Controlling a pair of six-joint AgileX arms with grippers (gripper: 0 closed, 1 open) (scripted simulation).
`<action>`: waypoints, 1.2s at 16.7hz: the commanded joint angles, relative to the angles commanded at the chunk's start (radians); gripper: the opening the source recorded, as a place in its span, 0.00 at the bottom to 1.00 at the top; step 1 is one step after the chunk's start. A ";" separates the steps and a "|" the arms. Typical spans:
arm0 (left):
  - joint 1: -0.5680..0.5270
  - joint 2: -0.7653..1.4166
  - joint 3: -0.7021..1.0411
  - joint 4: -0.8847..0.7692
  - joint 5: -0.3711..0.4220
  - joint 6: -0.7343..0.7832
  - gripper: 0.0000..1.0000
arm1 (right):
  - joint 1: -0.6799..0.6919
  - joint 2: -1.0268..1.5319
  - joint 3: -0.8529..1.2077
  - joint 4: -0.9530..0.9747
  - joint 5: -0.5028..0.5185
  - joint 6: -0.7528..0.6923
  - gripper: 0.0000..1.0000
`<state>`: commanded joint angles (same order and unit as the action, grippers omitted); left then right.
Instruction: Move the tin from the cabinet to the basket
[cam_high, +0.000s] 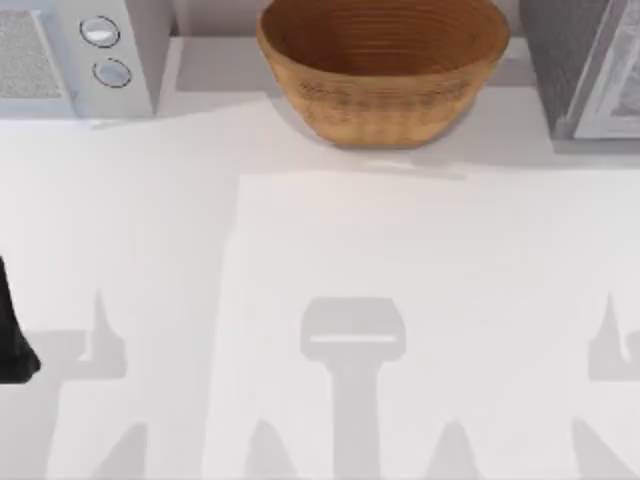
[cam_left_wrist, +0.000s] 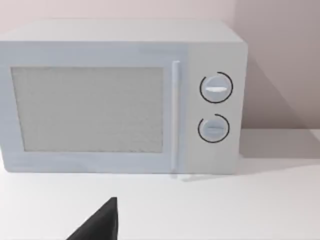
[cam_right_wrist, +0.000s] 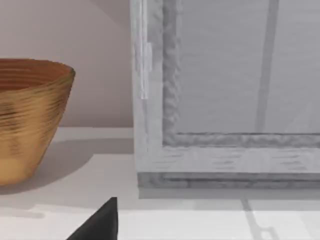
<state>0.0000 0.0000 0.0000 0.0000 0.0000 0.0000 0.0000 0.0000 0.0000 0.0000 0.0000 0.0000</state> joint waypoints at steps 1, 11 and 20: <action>0.000 0.000 0.000 0.000 0.000 0.000 1.00 | 0.000 0.000 0.000 0.000 0.000 0.000 1.00; 0.000 0.000 0.000 0.000 0.000 0.000 1.00 | 0.047 0.363 0.455 -0.108 0.060 0.005 1.00; 0.000 0.000 0.000 0.000 0.000 0.000 1.00 | 0.141 1.006 1.299 -0.318 0.147 0.011 1.00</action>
<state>0.0000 0.0000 0.0000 0.0000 0.0000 0.0000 0.1414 1.0064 1.2991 -0.3182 0.1472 0.0113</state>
